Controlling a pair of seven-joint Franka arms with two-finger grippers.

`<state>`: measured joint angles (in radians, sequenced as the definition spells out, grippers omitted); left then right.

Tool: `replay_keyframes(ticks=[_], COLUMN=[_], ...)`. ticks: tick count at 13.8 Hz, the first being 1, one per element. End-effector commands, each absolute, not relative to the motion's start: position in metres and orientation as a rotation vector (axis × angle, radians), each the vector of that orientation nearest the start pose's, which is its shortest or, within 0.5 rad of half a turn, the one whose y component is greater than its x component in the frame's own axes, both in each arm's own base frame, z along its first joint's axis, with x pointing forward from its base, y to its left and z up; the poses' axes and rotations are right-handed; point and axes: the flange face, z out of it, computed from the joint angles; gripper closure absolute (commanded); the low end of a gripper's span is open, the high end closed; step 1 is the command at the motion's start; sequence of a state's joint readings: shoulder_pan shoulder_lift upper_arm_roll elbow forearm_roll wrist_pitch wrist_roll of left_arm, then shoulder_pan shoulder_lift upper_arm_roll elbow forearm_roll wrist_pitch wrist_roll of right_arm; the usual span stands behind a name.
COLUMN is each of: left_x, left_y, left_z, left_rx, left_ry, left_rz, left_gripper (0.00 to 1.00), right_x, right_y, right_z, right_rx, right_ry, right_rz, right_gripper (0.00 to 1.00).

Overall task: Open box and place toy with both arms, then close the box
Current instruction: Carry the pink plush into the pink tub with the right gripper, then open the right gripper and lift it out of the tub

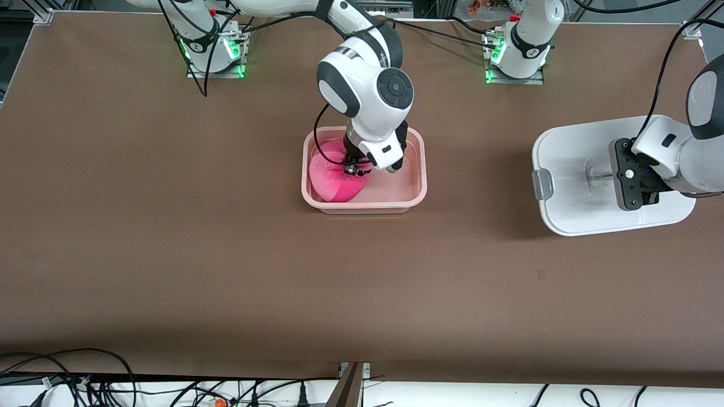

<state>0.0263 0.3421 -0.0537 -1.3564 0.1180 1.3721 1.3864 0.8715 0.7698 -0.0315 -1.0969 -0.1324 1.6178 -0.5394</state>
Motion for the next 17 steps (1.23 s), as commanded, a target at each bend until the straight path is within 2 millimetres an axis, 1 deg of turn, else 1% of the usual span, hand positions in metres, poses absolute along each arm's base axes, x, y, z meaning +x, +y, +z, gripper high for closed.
replay_keyframes(ticks=[1,2,4,6,8,10,11,12,13,14,15,16,17], left_x=[0.623,0.624,0.624,0.624,0.624,0.624,0.624,0.624,0.624,0.624,0.624,0.624,0.624], left_y=[0.002,0.002,0.002,0.002,0.002,0.002,0.002,0.002,0.002,0.002,0.002,0.002,0.001], left_z=[0.513,0.512,0.512,0.512,0.512,0.512,0.512,0.512,0.512,0.512,0.512,0.512,0.512], left_rx=[-2.419,-2.421,-2.42,-2.419,-2.42,-2.419,-2.419,-2.418,-2.418,-2.419,-2.419,-2.419,-2.42], left_ry=[2.103,2.104,2.108,2.107,2.108,2.11,2.11,2.109,2.109,2.11,2.11,2.11,2.111], left_rz=[0.524,0.525,0.523,0.525,0.523,0.523,0.523,0.525,0.525,0.523,0.523,0.523,0.522], left_gripper=[1.0,1.0,1.0,1.0,1.0,1.0,1.0,1.0,1.0,1.0,1.0,1.0,1.0], right_x=[0.498,0.497,0.498,0.494,0.492,0.495,0.494,0.497,0.511,0.534,0.55,0.554,0.555], right_y=[0.549,0.551,0.557,0.572,0.583,0.579,0.578,0.571,0.557,0.534,0.515,0.504,0.492], right_z=[0.315,0.309,0.303,0.299,0.3,0.309,0.318,0.326,0.341,0.358,0.373,0.403,0.428], right_rx=[-2.562,-2.576,-2.628,-2.665,-2.707,-2.711,-2.722,-2.741,-2.766,-2.793,-2.799,-2.792,-2.79], right_ry=[-2.178,-2.165,-2.109,-2.05,-1.98,-1.97,-1.958,-1.945,-1.906,-1.846,-1.798,-1.743,-1.684], right_rz=[0.336,0.328,0.266,0.143,0.039,0.041,0.05,0.074,0.066,0.036,0.032,0.003,0.023], right_gripper=[0.51,0.01,0.0,0.0,0.0,0.0,0.0,0.0,0.0,0.0,0.0,0.0,0.0])
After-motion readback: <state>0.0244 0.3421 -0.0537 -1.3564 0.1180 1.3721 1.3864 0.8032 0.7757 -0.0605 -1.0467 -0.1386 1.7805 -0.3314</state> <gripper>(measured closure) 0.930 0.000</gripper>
